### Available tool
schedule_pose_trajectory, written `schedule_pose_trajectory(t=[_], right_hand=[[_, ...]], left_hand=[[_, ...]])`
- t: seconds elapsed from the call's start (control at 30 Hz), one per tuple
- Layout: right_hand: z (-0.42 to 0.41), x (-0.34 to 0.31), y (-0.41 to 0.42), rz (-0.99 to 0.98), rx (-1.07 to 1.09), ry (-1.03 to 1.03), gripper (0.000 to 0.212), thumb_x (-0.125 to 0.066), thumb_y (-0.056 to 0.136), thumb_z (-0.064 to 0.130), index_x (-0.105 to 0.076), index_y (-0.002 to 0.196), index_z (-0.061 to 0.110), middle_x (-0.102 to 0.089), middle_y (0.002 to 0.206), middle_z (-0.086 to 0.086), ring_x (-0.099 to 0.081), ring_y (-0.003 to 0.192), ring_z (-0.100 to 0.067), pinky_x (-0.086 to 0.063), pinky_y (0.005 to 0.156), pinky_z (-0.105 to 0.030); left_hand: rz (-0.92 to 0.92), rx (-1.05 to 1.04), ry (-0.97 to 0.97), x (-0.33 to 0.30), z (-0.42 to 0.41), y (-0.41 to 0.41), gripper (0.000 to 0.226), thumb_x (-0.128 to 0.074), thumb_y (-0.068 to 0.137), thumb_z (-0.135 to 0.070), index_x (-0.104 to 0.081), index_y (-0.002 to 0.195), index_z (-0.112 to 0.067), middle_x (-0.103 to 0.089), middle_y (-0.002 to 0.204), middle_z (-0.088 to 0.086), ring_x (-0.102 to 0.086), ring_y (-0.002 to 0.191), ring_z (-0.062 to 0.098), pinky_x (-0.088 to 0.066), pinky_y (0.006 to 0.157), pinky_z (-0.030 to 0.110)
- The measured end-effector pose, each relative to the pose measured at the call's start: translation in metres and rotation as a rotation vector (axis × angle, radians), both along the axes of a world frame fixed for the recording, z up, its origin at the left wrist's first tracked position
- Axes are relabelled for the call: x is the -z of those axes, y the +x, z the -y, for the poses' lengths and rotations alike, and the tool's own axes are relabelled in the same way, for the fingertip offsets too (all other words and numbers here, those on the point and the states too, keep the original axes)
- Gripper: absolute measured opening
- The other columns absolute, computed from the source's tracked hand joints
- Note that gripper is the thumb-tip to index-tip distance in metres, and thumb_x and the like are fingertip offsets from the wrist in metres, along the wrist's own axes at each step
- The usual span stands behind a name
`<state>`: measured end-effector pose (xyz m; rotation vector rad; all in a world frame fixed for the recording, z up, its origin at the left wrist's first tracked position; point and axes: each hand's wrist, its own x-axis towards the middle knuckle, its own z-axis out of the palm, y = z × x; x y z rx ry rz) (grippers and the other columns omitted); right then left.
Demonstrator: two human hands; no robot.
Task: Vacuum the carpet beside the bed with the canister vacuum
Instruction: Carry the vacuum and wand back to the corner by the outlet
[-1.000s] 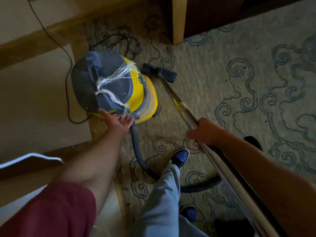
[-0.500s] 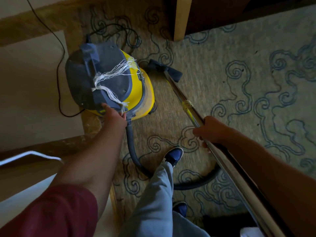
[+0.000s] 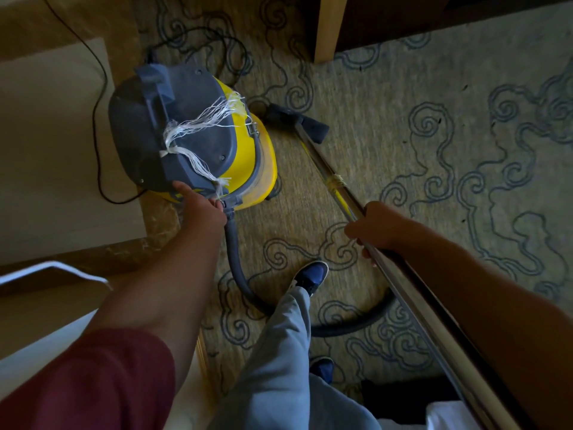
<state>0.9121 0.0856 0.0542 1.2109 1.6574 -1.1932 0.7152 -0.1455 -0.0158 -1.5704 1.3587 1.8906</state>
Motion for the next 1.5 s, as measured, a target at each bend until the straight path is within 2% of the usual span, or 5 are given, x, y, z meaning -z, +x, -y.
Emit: schedule_pose_trajectory(t=[0.47,0.73,1.0,1.17,1.5], right_hand=[[0.012,0.004,-0.015,-0.028,-0.034,0.002,0.024,-0.07,0.079,0.02,-0.053,0.089,0.006,-0.069,0.075,-0.017,-0.068,0.047,-0.025,-0.057,0.047,-0.038],[0.008,-0.014,0.001,-0.054,-0.025,0.028,0.021,-0.07,0.078,0.017,-0.055,0.085,0.004,-0.068,0.069,-0.014,-0.068,0.047,-0.023,-0.052,0.043,-0.031],[0.003,-0.05,0.03,-0.068,-0.142,0.153,0.025,-0.074,0.078,0.02,-0.052,0.084,0.008,-0.067,0.07,-0.014,-0.066,0.041,-0.02,-0.049,0.04,-0.025],[0.011,-0.081,0.062,-0.077,-0.194,0.15,0.026,-0.075,0.078,0.021,-0.056,0.088,0.006,-0.069,0.07,-0.012,-0.068,0.044,-0.02,-0.048,0.038,-0.023],[0.042,-0.144,0.133,-0.126,-0.269,0.19,0.029,-0.08,0.072,0.013,-0.054,0.084,0.005,-0.068,0.07,-0.015,-0.069,0.048,-0.023,-0.055,0.045,-0.032]], left_hand=[[0.0,0.033,-0.018,0.009,-0.002,-0.01,0.052,-0.06,0.083,-0.076,-0.05,0.078,-0.026,-0.044,0.073,-0.006,-0.039,0.059,0.009,-0.043,0.074,0.018],[0.008,0.064,-0.01,-0.002,-0.003,-0.008,0.09,-0.055,0.085,-0.077,-0.029,0.158,-0.031,-0.032,0.165,-0.004,-0.043,0.146,0.014,-0.031,0.122,0.031],[-0.057,0.795,-0.716,-0.028,0.044,-0.004,0.05,-0.05,0.096,-0.044,-0.06,0.133,-0.011,-0.06,0.14,0.014,-0.061,0.126,0.034,-0.049,0.069,0.027],[-0.016,0.9,-0.979,-0.055,0.055,0.005,0.07,-0.06,0.081,-0.042,-0.05,0.146,-0.015,-0.055,0.145,0.015,-0.053,0.134,0.034,-0.043,0.107,0.042],[-0.255,1.159,-1.039,-0.141,0.064,0.056,0.062,-0.069,0.085,-0.041,-0.059,0.136,-0.007,-0.047,0.142,0.022,-0.059,0.123,0.041,-0.05,0.104,0.042]])
